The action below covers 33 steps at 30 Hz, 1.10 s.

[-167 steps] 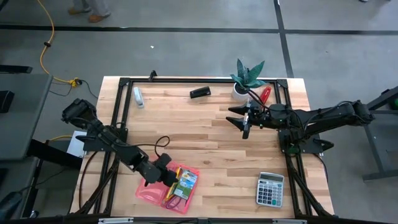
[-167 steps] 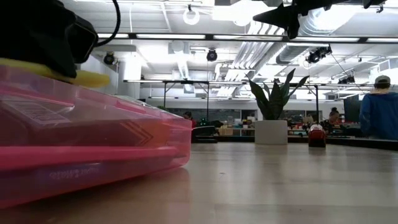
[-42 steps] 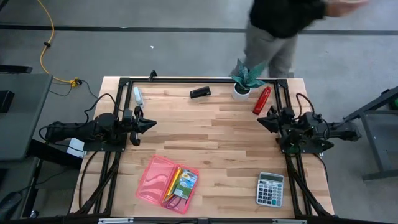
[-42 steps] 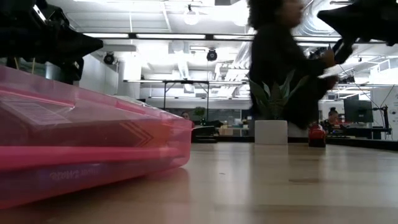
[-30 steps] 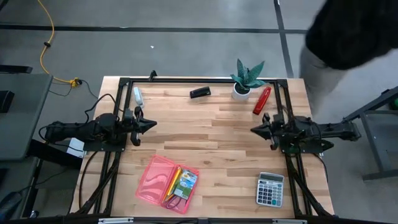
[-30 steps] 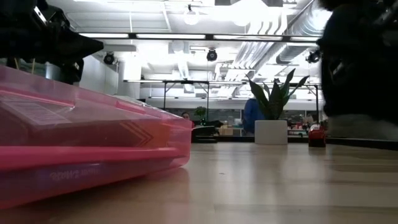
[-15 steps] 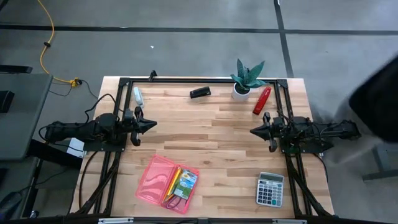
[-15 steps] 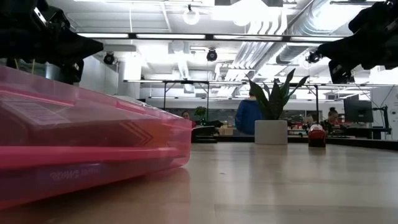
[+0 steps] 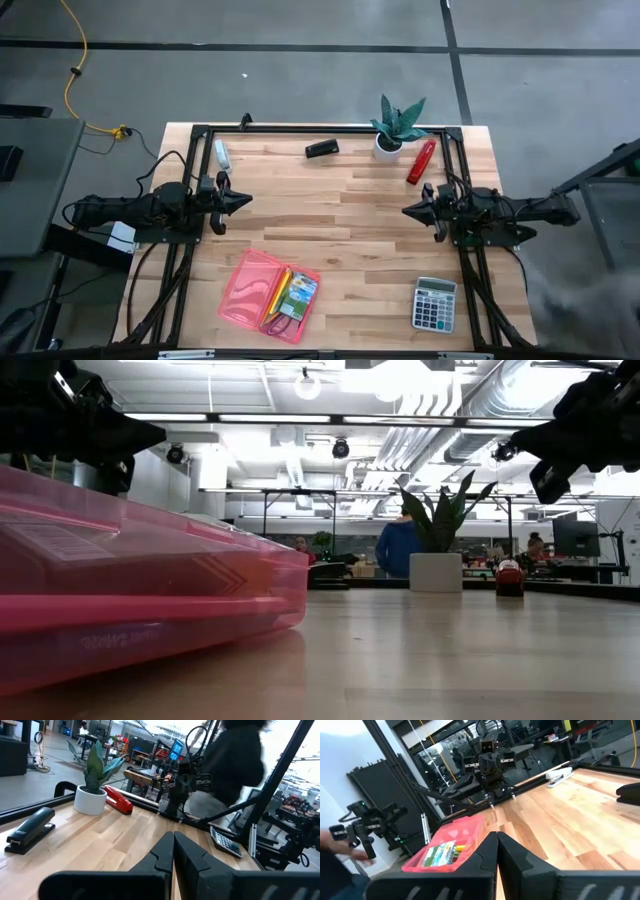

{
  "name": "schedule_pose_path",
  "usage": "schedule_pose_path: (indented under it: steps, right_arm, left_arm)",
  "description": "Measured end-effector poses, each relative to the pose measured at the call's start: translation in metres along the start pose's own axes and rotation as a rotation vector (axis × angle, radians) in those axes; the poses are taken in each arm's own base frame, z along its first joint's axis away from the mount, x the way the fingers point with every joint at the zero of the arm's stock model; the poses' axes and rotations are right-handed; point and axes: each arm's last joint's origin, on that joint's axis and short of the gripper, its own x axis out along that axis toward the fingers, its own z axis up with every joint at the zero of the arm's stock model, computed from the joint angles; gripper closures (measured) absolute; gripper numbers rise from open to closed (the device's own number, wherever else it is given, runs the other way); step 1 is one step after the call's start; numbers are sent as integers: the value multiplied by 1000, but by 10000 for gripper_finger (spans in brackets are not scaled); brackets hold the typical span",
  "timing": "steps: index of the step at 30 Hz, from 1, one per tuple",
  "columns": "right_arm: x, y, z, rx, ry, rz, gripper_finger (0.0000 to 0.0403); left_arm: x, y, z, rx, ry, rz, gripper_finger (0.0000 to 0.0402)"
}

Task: Pack school essentials
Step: Return to Home Position

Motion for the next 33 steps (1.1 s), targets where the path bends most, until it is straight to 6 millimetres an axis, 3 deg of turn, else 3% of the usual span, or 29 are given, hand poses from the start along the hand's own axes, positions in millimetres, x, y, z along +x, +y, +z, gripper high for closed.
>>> schedule_pose_path:
  steps: [33]
  right_arm:
    - [0,0,0,21,1,-1,402]
  left_arm:
    - [0,0,0,0,-1,1,401]
